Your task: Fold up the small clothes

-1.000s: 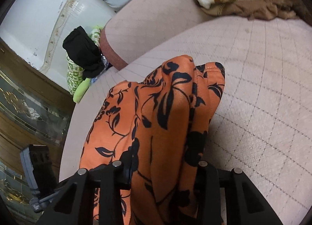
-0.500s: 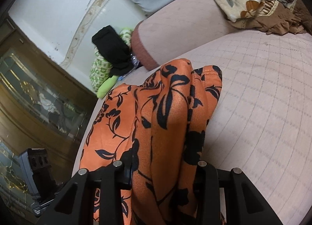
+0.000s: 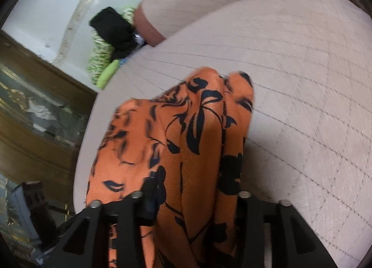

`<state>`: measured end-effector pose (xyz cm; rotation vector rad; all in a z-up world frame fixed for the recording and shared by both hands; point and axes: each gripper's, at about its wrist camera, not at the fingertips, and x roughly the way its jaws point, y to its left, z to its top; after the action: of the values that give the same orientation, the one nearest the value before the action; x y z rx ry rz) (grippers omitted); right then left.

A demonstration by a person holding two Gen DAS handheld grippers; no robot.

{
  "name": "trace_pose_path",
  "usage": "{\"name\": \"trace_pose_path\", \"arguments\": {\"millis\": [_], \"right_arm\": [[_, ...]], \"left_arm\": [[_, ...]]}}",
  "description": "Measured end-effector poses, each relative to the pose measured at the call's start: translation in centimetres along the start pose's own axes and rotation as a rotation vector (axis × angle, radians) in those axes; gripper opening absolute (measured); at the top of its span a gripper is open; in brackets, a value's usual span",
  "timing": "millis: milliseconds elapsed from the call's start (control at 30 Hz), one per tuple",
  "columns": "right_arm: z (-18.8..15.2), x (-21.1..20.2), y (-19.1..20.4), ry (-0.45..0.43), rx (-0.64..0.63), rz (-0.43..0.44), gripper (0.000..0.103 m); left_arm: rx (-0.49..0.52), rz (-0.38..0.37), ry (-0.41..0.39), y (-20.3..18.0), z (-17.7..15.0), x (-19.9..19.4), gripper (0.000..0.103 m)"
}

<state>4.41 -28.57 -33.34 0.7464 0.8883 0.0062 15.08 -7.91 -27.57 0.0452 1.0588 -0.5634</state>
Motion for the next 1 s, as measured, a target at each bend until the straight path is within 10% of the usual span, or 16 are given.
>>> {"name": "trace_pose_path", "arguments": {"millis": [400,633,1000], "right_arm": [[3.0,-8.5,1.1,-0.256,-0.069,0.028,0.063],[4.2,-6.2,5.2,-0.211,-0.178,0.103,0.048],[10.2,5.1,1.8,0.016,0.071,-0.125,0.05]], "left_arm": [[0.114,0.206,-0.187,0.5,0.9,-3.1,0.07],[0.128,0.225,-0.196,0.9,1.2,-3.3,0.07],[0.127,0.228,-0.173,1.4,1.3,-2.5,0.071]]}}
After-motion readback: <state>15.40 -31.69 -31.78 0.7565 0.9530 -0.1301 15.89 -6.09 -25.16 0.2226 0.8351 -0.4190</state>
